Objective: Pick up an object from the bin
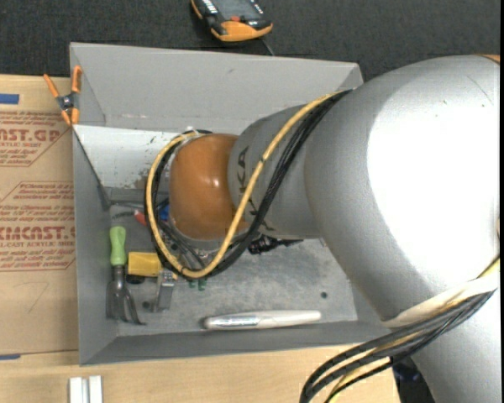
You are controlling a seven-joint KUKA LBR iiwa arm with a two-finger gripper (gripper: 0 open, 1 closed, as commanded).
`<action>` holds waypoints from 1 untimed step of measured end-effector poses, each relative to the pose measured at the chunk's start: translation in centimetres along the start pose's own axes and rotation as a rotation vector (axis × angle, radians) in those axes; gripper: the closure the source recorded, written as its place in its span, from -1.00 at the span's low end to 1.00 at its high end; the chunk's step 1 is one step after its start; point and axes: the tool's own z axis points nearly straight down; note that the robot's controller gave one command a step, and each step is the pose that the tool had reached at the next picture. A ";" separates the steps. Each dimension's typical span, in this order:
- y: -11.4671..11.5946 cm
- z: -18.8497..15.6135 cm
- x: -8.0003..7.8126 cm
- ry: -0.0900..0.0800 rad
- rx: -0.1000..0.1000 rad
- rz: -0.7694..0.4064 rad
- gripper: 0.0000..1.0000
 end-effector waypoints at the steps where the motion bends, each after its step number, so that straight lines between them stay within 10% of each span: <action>1: -0.4 0.0 -0.3 0.008 0.003 -0.020 -1.00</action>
Offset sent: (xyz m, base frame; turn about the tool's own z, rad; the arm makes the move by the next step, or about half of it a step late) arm 0.0003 -0.0004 0.0001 -0.0037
